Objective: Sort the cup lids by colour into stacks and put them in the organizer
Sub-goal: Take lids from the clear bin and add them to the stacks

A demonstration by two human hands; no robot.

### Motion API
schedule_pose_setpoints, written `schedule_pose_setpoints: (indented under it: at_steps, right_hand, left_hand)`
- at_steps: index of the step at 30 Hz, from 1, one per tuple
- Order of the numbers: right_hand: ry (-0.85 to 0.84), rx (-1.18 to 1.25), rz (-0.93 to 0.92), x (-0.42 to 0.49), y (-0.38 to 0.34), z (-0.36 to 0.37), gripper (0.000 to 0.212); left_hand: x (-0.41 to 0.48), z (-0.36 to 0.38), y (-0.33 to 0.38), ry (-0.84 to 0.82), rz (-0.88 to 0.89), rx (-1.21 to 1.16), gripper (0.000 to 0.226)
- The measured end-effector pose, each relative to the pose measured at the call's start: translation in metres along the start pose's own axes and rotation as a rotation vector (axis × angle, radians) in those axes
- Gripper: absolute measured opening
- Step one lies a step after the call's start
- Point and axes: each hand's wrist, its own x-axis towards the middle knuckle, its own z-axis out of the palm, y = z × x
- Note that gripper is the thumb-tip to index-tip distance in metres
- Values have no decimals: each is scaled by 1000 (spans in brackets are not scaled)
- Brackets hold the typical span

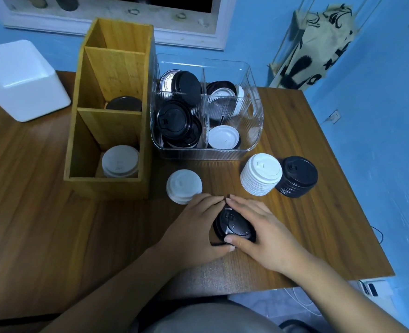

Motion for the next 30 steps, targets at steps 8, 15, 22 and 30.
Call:
schedule_pose_setpoints:
  at_steps: [8, 15, 22, 30]
  right_hand:
    - [58, 181, 25, 5, -4, 4, 81]
    - [212, -121, -155, 42, -31, -54, 41]
    - [13, -516, -36, 167, -39, -108, 35]
    - [-399, -789, -5, 214, -34, -104, 14]
  left_hand:
    - [-3, 0, 4, 19, -18, -32, 87]
    - [-5, 3, 3, 40, -101, 31, 89]
    - [-4, 2, 6, 11, -115, 80, 96]
    - [-5, 3, 4, 29, -111, 61, 94]
